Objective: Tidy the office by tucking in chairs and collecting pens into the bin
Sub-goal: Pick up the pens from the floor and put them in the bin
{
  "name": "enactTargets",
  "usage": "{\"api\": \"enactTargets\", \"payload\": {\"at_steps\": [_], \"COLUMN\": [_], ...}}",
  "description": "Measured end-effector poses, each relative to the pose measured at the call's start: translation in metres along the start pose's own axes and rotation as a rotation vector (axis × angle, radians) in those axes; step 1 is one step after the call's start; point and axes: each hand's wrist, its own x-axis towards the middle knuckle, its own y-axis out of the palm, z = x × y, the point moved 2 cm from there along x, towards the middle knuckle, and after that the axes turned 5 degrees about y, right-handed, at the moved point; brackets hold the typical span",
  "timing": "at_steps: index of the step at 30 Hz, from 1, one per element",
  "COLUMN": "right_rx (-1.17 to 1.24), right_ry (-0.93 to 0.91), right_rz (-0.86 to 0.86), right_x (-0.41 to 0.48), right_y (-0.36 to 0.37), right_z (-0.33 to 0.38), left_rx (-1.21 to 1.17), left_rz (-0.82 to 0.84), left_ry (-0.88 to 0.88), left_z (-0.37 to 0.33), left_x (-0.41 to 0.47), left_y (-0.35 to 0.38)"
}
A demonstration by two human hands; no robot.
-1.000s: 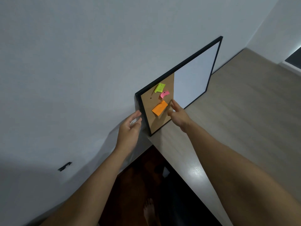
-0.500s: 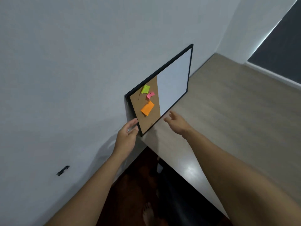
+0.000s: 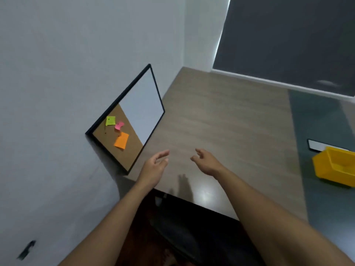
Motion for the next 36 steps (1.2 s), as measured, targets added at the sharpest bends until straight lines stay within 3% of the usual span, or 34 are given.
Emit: {"api": "enactTargets", "payload": {"at_steps": [8,18,27,36], "right_rx": [0.064,0.162,0.308,0.531], "right_ry": [0.102,0.231,0.436,0.590], "right_rz": [-0.159,-0.343,-0.522,-0.703], "right_x": [-0.095,-0.253,-0.427,-0.574], "right_y": [-0.076,-0.144,-0.158,-0.134], "right_z": [-0.110,-0.277,-0.443,-0.557], "left_rx": [0.092,0.139,0.158,0.231], "left_rz": [0.232,0.472,0.706,1.013], "left_ry": [0.104,0.178,0.220,0.351], "left_z": [-0.034,-0.063,-0.066,-0.078], "left_x": [-0.031,-0.137,-0.254,-0.364], "left_y": [0.119,0.271,0.411,0.537]}}
